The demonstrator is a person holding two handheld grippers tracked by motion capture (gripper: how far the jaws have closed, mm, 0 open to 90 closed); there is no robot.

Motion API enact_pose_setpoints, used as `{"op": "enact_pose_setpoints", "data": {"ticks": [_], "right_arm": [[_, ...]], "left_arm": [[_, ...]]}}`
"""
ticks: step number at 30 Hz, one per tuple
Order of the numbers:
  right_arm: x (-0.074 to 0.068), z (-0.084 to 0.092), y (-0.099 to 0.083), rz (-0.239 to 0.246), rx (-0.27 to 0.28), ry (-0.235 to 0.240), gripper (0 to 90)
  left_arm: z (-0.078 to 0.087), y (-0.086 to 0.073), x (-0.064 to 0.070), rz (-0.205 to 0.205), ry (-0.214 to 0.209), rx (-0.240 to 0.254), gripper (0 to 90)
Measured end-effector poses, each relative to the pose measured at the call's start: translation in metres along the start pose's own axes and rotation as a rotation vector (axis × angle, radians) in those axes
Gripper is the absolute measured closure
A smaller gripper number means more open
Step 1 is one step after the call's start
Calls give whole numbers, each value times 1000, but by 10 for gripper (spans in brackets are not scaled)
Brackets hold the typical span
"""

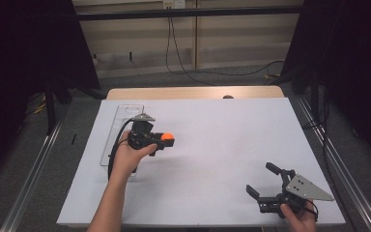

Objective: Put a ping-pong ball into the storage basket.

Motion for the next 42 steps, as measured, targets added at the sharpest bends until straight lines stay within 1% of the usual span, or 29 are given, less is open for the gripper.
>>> {"op": "enact_pose_setpoints", "data": {"ticks": [7,9,12,15,18,20,27,30,37,42], "right_arm": [[0,0,0,2,0,1,8],[0,0,0,2,0,1,9],[0,0,0,0,0,0,8],[0,0,0,2,0,1,9],[0,0,0,1,-1,2,8],[0,0,0,3,-2,2,9],[0,0,0,-1,0,0,8],[0,0,0,1,0,3,9],[0,0,0,1,-1,1,8],[0,0,0,1,-1,3,8]], "left_arm": [[3,0,-3,4,3,4,509],[5,0,-4,2,16,8,509],[8,0,-6,7,20,15,509],[10,0,-9,4,35,19,509],[12,0,-10,11,40,19,509],[13,-1,-12,6,48,13,509],[18,-1,-18,10,68,22,509],[21,-1,-20,12,83,33,509],[28,-2,-26,19,99,45,508],[34,-2,-30,26,122,56,509]]}}
Point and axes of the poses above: each handheld gripper's, and its own axes: z roughly backward along the jaws, y roughly out of its top, x roughly to its right, the point moved 4 cm from there along -z, roughly forward along the jaws, and after that the axes turned 1 degree about z, right-handed, at the moved point
